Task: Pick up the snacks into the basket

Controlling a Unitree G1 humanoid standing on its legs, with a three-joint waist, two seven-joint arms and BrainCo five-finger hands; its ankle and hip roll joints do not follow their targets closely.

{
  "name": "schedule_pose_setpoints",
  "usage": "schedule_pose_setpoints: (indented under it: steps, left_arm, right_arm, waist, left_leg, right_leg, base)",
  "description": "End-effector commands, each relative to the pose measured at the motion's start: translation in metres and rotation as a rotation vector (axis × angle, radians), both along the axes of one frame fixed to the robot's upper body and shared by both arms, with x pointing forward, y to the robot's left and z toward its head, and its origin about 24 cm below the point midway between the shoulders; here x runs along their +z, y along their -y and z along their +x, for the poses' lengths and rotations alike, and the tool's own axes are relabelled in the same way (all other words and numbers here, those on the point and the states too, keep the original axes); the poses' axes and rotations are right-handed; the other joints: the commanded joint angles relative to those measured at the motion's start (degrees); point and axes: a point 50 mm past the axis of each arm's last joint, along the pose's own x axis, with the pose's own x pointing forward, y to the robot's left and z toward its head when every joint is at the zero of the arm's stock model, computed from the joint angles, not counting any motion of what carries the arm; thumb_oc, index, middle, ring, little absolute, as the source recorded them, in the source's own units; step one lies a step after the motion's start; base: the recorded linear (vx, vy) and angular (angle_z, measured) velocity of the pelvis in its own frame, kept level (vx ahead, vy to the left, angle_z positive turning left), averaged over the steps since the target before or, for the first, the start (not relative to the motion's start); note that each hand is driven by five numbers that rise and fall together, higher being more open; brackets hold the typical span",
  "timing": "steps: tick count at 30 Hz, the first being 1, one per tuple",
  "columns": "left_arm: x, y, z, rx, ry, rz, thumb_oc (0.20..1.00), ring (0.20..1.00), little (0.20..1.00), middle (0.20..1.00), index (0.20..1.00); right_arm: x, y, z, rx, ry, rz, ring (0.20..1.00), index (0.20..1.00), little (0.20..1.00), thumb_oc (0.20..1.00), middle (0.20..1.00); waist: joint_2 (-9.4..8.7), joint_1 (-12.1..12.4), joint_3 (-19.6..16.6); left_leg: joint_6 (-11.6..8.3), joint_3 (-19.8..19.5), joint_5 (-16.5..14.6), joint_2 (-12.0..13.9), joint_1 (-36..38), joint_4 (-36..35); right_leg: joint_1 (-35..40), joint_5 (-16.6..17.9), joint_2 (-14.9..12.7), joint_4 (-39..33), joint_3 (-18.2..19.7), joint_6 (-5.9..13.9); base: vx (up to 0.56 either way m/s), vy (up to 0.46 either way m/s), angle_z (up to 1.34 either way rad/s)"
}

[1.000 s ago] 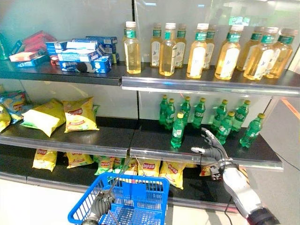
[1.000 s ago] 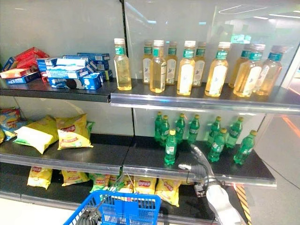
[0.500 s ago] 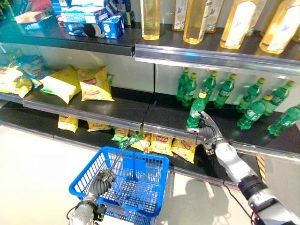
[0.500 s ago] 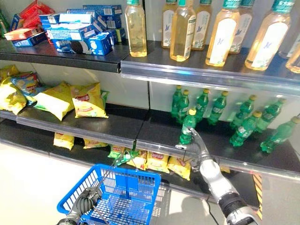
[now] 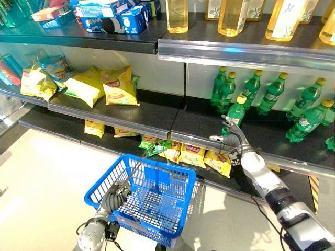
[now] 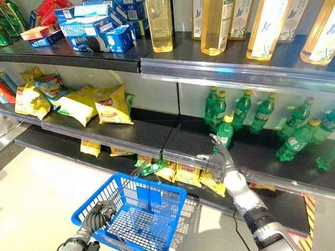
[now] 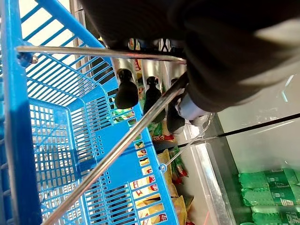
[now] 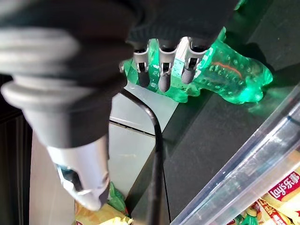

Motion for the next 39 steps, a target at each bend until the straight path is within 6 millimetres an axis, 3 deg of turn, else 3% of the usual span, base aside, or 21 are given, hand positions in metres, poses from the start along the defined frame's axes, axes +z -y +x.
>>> schedule_pose_setpoints:
  steps: [1,6,12,17,24,31,35,36,39]
  left_arm:
    - [0.064,0.017,0.020,-0.093,0.351,-0.081,0.200,0.200,0.200,0.200,0.200]
    - [0.060,0.014,0.019,-0.051,0.345,-0.060,0.200,0.200,0.200,0.200,0.200]
    - [0.055,0.005,0.011,-0.001,0.342,-0.026,0.200,0.200,0.200,0.200,0.200]
    - [0.053,-0.002,0.008,0.026,0.334,-0.010,0.200,0.200,0.200,0.200,0.200]
    - [0.051,-0.004,0.006,0.049,0.332,-0.031,0.200,0.200,0.200,0.200,0.200]
    - [0.054,-0.001,0.007,0.005,0.331,-0.050,0.200,0.200,0.200,0.200,0.200]
    - [0.056,0.005,0.009,-0.035,0.329,-0.069,0.200,0.200,0.200,0.200,0.200]
    - [0.058,0.006,0.010,-0.045,0.328,-0.075,0.200,0.200,0.200,0.200,0.200]
    - [0.058,0.010,0.012,-0.069,0.324,-0.082,0.200,0.200,0.200,0.200,0.200]
  right_arm:
    - [0.029,0.003,-0.004,0.034,0.148,-0.043,1.000,1.000,1.000,1.000,1.000]
    - [0.026,0.005,-0.030,0.072,0.204,0.000,1.000,1.000,1.000,1.000,1.000]
    - [0.017,0.030,-0.073,0.048,0.235,0.034,1.000,1.000,1.000,1.000,1.000]
    - [0.002,0.060,-0.085,-0.117,0.208,0.080,1.000,1.000,1.000,1.000,1.000]
    - [0.004,0.090,-0.092,-0.267,0.231,0.073,1.000,1.000,1.000,1.000,1.000]
    - [0.013,0.109,-0.072,-0.343,0.192,-0.043,1.000,1.000,1.000,1.000,1.000]
    - [0.033,0.104,-0.040,-0.316,0.187,-0.093,1.000,1.000,1.000,1.000,1.000]
    - [0.045,0.098,-0.029,-0.288,0.197,-0.128,1.000,1.000,1.000,1.000,1.000]
    - [0.059,0.089,-0.014,-0.258,0.208,-0.154,1.000,1.000,1.000,1.000,1.000]
  waist:
    - [-0.47,0.9,-3.2]
    - [-0.40,-0.3,-3.4]
    - [-1.11,-2.3,-3.8]
    - [-1.42,-3.0,-3.9]
    - [-1.47,-3.7,-4.0]
    - [-1.06,-2.9,-3.6]
    - [-0.55,-1.6,-2.9]
    - [-0.31,-1.3,-2.5]
    - [-0.04,-0.8,-2.2]
  left_leg:
    - [-1.03,0.7,1.0,1.6,-1.9,1.6]
    - [-0.76,0.7,0.8,1.8,-1.0,0.9]
    - [-0.66,1.1,0.1,2.2,-0.4,0.8]
    - [-0.59,1.5,-0.2,2.4,-0.2,0.8]
    - [-0.62,2.6,-0.3,2.6,0.0,0.7]
    - [-0.70,3.1,-0.4,2.4,-0.1,1.4]
    - [-0.76,3.0,-0.2,2.2,-0.4,1.7]
    - [-0.79,3.0,-0.1,2.0,-0.6,1.8]
    - [-0.84,3.0,0.0,1.9,-1.0,1.9]
  right_leg:
    - [-0.8,-4.6,-2.4,6.4,-0.7,1.67]
    - [-0.2,-5.0,-2.1,6.2,-0.7,1.64]
    - [0.3,-5.2,-1.6,5.3,-0.4,1.63]
    - [-0.1,-5.1,-1.4,5.4,0.4,1.68]
    - [-0.8,-4.9,-1.1,5.0,1.4,1.69]
    - [-1.1,-4.8,-1.2,5.4,2.1,1.68]
    - [-1.9,-4.7,-1.3,6.3,2.6,1.68]
    - [-2.3,-4.7,-1.3,6.7,2.9,1.69]
    - [-3.0,-4.6,-1.4,7.0,3.1,1.67]
  base:
    - [0.02,-0.029,0.03]
    - [0.02,-0.014,0.04]
    - [0.01,-0.006,0.01]
    - [0.00,0.002,-0.03]
    - [0.00,0.006,-0.15]
    - [0.00,0.002,-0.02]
    - [-0.03,0.008,-0.10]
    - [-0.04,0.017,-0.06]
    - [-0.03,0.011,-0.06]
